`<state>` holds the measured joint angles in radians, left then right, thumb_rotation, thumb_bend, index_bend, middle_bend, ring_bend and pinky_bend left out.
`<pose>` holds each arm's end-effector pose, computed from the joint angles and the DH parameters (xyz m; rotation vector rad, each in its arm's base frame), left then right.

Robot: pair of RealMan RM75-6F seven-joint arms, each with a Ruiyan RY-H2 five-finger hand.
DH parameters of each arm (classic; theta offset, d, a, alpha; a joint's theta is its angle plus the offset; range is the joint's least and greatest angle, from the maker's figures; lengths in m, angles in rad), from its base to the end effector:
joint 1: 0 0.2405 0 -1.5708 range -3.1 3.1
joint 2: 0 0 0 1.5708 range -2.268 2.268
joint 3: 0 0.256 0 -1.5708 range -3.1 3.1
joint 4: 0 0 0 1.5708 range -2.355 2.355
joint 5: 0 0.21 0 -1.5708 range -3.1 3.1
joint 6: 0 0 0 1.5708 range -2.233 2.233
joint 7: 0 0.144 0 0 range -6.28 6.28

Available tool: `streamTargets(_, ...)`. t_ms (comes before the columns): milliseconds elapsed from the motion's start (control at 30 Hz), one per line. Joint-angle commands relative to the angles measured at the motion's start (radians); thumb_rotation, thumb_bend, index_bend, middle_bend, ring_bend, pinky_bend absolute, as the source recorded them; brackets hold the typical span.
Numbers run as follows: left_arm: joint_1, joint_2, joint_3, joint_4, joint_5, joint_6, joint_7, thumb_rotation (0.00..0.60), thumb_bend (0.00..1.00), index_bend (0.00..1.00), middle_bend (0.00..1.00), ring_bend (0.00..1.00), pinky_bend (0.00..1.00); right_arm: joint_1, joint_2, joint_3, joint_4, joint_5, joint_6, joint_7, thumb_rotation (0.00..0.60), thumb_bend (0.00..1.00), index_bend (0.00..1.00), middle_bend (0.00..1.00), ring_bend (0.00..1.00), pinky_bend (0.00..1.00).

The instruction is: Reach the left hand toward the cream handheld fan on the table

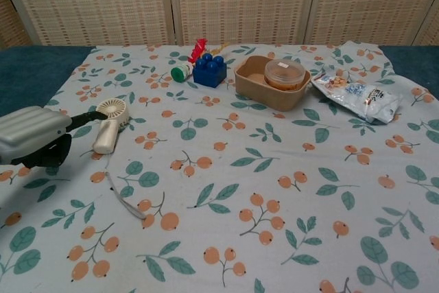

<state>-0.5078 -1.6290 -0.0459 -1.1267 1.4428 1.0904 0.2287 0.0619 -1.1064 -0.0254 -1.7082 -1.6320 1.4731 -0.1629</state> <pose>-0.2608 0.3027 -0.0184 -1.8654 -0.7201 -0.7554 -0.2851 -0.1553 0.1370 1.5627 -0.8566 0.8511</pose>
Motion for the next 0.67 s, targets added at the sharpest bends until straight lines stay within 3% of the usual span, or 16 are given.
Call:
streamTargets(33,0.045,0.062,0.012,-0.122,0.116,0.199,-0.02,0.6,0.83,0.0,0.86,0.81,1.0,-0.004,0.004,-0.005,-0.004,-0.011,0.008,0.003,0.6,0.18,0.0,0.0,0.0,0.0)
streamTargets(133,0.097,0.141,0.041,-0.254,0.167,0.304,-0.004,0.6,0.68,0.0,0.76,0.74,0.99,-0.009,0.01,-0.012,-0.01,-0.027,0.018,0.006,0.6,0.18,0.0,0.0,0.0,0.0)
streamTargets(200,0.154,0.2,0.08,-0.336,0.183,0.367,-0.002,0.6,0.57,0.0,0.61,0.59,0.88,-0.013,0.016,-0.017,-0.015,-0.039,0.025,0.013,0.6,0.18,0.0,0.0,0.0,0.0)
streamTargets(300,0.278,0.313,0.176,-0.45,0.176,0.459,-0.038,0.6,0.43,0.0,0.16,0.14,0.43,-0.02,0.029,-0.021,-0.022,-0.048,0.04,0.027,0.6,0.18,0.0,0.0,0.0,0.0)
streamTargets(333,0.327,0.352,0.206,-0.481,0.165,0.5,-0.071,0.6,0.41,0.0,0.06,0.04,0.29,-0.024,0.034,-0.023,-0.026,-0.052,0.046,0.031,0.6,0.18,0.0,0.0,0.0,0.0)
streamTargets(367,0.351,0.382,0.223,-0.508,0.16,0.516,-0.076,0.595,0.38,0.0,0.01,0.0,0.19,-0.025,0.038,-0.025,-0.029,-0.057,0.049,0.035,0.6,0.18,0.0,0.0,0.0,0.0)
streamTargets(500,0.396,0.485,0.254,-0.575,0.177,0.557,-0.123,0.44,0.34,0.0,0.0,0.0,0.11,-0.025,0.048,-0.034,-0.035,-0.052,0.032,0.049,0.6,0.18,0.0,0.0,0.0,0.0)
streamTargets(667,0.419,0.536,0.257,-0.601,0.183,0.555,-0.17,0.414,0.33,0.0,0.0,0.0,0.1,-0.031,0.056,-0.067,-0.051,-0.11,0.033,0.049,0.6,0.18,0.0,0.0,0.0,0.0)
